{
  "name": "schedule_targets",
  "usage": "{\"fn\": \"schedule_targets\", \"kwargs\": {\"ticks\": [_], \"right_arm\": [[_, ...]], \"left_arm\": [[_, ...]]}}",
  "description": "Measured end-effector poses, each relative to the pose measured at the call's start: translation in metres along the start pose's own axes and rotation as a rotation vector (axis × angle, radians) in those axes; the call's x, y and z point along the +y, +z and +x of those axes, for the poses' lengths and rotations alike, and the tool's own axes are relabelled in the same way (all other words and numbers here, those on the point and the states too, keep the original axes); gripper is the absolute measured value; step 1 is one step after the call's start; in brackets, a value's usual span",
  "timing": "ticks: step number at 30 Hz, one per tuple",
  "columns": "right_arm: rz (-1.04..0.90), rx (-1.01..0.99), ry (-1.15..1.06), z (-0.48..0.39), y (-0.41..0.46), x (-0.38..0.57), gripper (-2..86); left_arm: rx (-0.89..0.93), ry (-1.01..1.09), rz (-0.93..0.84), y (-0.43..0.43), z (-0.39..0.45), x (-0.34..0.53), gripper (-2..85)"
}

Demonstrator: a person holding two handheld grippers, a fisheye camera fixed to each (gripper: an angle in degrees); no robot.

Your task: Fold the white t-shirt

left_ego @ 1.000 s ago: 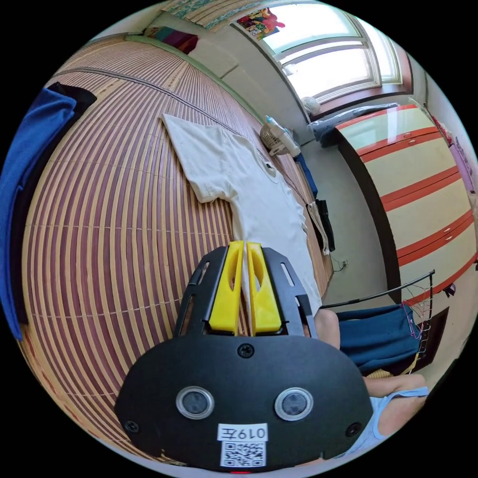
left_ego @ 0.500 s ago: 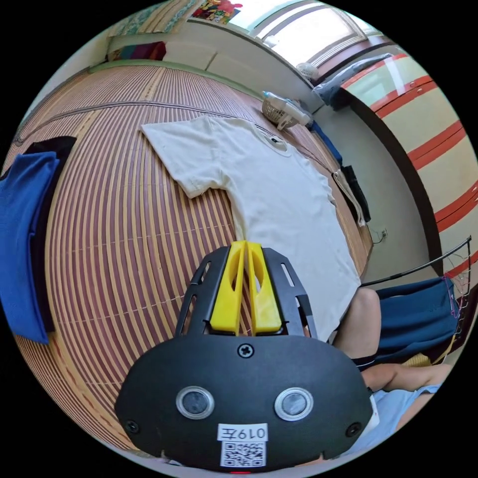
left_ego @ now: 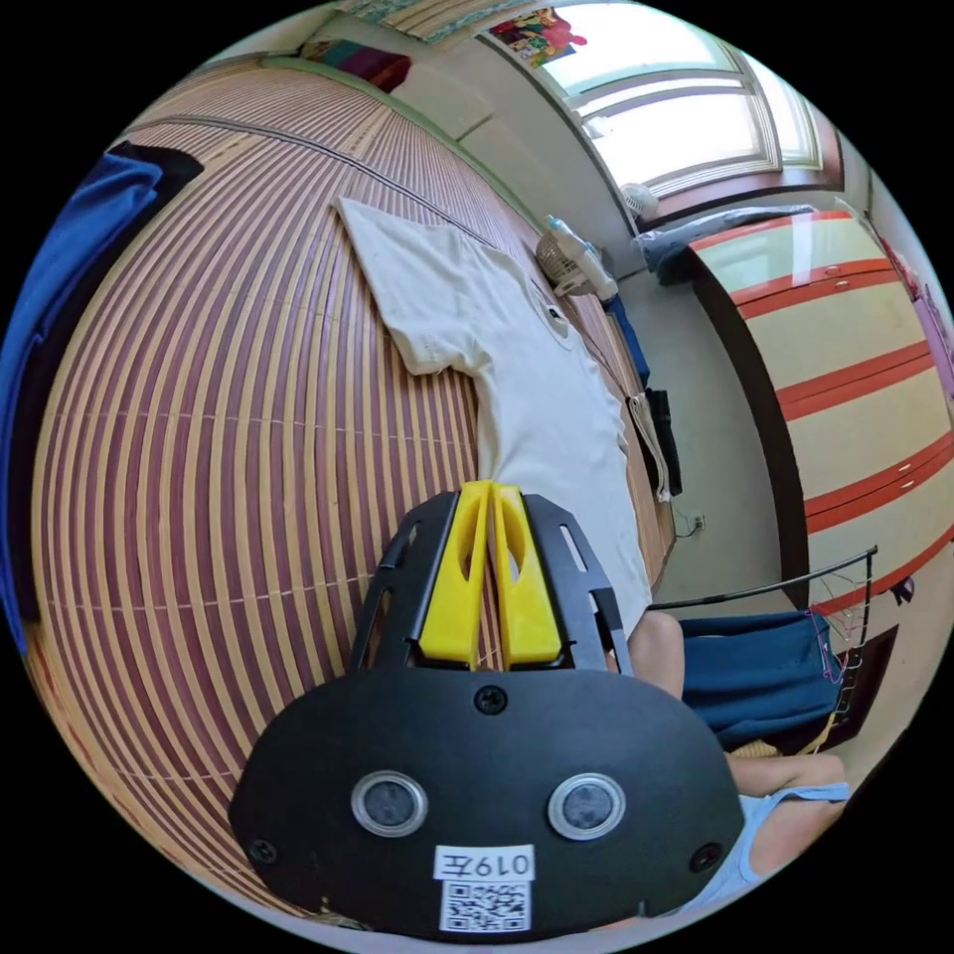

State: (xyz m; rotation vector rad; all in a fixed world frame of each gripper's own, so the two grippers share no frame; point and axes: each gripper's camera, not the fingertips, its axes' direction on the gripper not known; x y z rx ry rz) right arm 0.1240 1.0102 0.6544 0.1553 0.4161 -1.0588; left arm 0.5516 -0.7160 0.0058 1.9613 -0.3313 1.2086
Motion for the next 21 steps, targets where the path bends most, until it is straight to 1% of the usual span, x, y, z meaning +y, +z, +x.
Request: {"fn": "schedule_targets", "kwargs": {"ticks": [5,12,21], "right_arm": [[0.004,0.002,-0.001,-0.003,0.001,-0.001,-0.5],[0.006,-0.012,0.008,-0.004,0.001,-0.002,-0.5],[0.003,-0.031,0.018,-0.007,0.001,-0.002,-0.5]], "left_arm": [[0.027,-0.001,0.051,-0.017,0.007,0.004,1.1],[-0.033,0.061,0.008,-0.023,0.027,0.005,1.0],[-0.238,0.221,-0.053,-0.016,0.080,0.007,0.9]]}}
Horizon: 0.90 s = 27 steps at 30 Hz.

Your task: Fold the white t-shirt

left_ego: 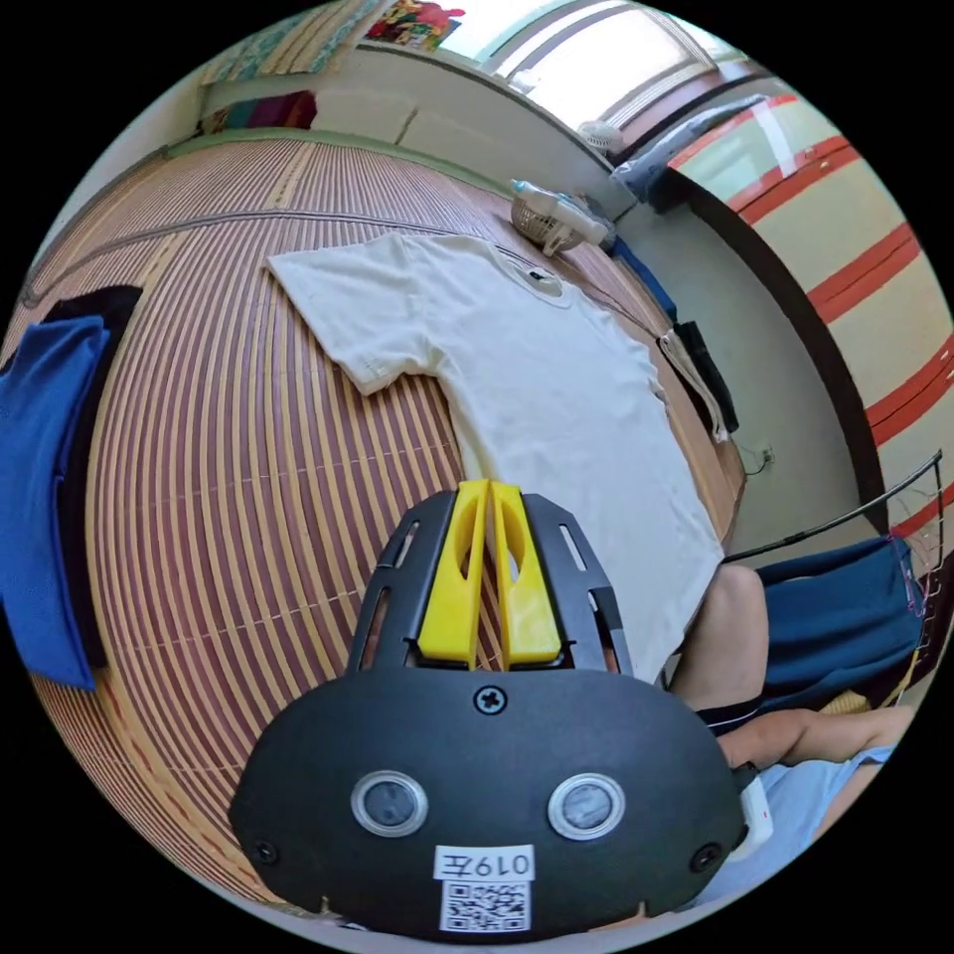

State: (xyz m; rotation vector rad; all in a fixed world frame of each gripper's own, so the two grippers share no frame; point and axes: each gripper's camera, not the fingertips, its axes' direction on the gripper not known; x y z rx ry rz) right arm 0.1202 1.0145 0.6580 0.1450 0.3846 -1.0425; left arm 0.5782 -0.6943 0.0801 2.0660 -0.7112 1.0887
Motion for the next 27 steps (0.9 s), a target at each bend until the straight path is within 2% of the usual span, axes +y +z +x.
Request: {"fn": "schedule_targets", "kwargs": {"ticks": [6,11,15,18,27], "right_arm": [[0.003,-0.007,0.007,-0.002,-0.001,0.000,-0.5],[0.011,0.008,0.003,-0.006,-0.005,0.000,-0.5],[0.027,0.047,-0.036,-0.015,-0.009,0.000,-0.4],[0.022,0.064,-0.057,-0.021,-0.009,-0.002,-0.1],[0.010,0.166,-0.203,-0.042,-0.007,0.000,1.1]], "left_arm": [[-0.163,0.060,0.003,-0.013,0.028,0.001,0.6],[-0.093,-0.103,0.118,-0.041,0.016,0.016,0.5],[-0.029,-0.159,0.137,-0.050,0.007,0.025,0.7],[0.082,-0.123,0.168,-0.055,0.015,0.026,1.0],[-0.145,0.103,0.065,-0.051,0.068,0.024,3.1]]}}
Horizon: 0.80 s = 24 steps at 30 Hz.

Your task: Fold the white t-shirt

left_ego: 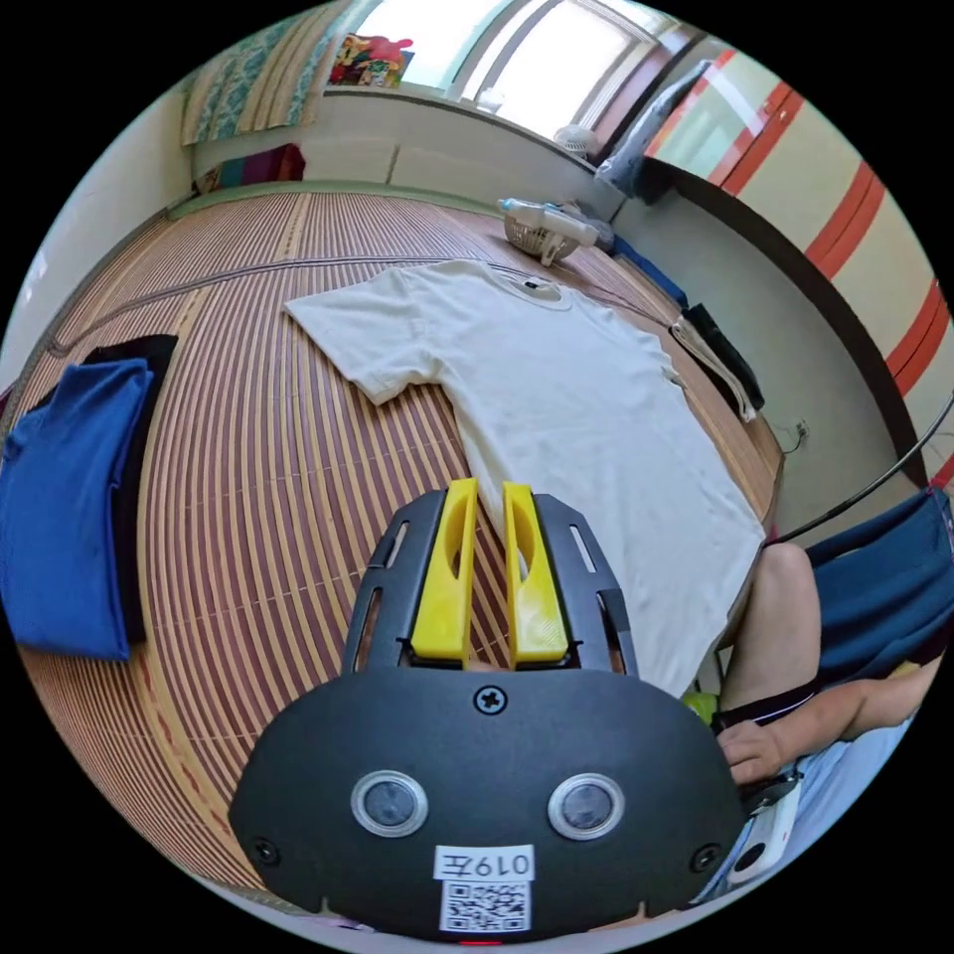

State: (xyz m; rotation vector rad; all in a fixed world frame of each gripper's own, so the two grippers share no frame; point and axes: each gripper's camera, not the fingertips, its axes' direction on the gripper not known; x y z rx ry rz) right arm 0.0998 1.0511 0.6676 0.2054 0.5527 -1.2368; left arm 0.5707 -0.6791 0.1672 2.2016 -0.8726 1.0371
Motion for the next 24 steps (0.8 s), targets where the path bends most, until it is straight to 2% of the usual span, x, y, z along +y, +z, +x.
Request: {"fn": "schedule_targets", "kwargs": {"ticks": [8,18,24], "right_arm": [[0.014,-0.061,0.042,0.014,-0.003,0.007,0.2],[0.020,-0.112,0.102,0.033,-0.007,0.019,-0.1],[0.021,-0.127,0.115,0.046,-0.012,0.029,-0.2]], "left_arm": [[-0.123,0.047,-0.067,-0.005,0.024,-0.010,5.2],[-0.186,0.083,-0.148,-0.003,0.038,-0.029,6.1],[-0.221,0.128,-0.153,-0.002,0.044,-0.024,3.0]]}}
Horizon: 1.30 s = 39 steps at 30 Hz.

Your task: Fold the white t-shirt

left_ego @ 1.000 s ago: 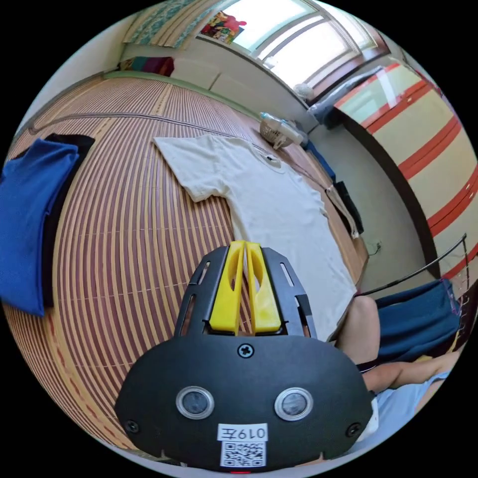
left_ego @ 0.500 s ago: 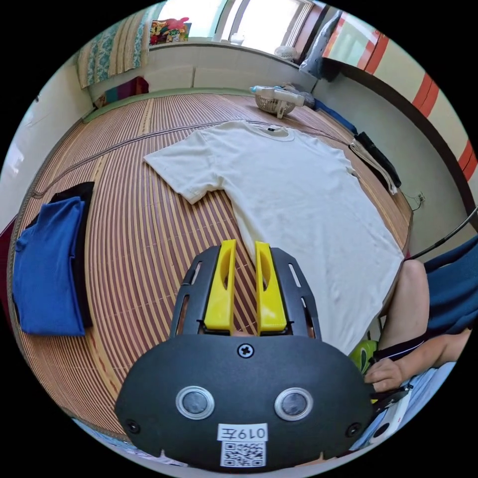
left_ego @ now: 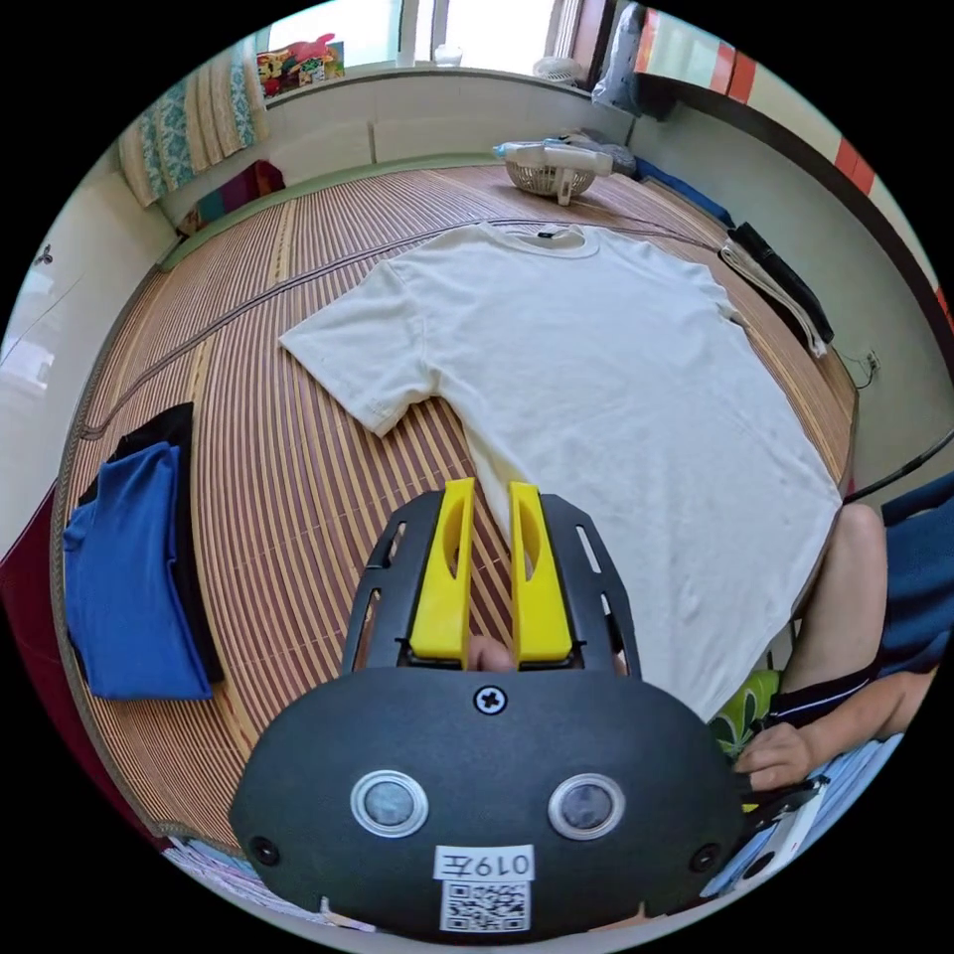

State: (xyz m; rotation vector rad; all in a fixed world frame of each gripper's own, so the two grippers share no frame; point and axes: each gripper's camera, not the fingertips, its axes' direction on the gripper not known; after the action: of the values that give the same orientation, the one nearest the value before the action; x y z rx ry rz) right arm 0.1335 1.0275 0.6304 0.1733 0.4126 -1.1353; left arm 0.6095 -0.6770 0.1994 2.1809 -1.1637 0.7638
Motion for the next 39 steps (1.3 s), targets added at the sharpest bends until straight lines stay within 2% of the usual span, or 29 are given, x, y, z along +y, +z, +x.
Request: {"fn": "schedule_targets", "kwargs": {"ticks": [6,17,29,33,39], "right_arm": [[-0.005,-0.001,0.003,0.014,-0.008,0.008,-0.1],[-0.012,0.010,-0.011,0.044,-0.031,0.027,0.5],[0.073,0.153,-0.226,0.069,-0.083,0.077,4.8],[0.037,0.123,-0.033,0.134,-0.108,0.112,2.8],[-0.239,0.216,0.448,0.307,-0.111,0.226,0.4]], "left_arm": [[0.037,-0.089,0.030,-0.003,-0.015,0.016,1.3],[0.433,-0.483,0.128,0.022,-0.088,0.081,1.2],[0.500,-0.525,0.097,0.032,-0.101,0.115,1.2],[0.538,-0.533,0.105,0.034,-0.103,0.128,1.3],[0.525,-0.518,0.113,0.028,-0.095,0.148,1.2]]}}
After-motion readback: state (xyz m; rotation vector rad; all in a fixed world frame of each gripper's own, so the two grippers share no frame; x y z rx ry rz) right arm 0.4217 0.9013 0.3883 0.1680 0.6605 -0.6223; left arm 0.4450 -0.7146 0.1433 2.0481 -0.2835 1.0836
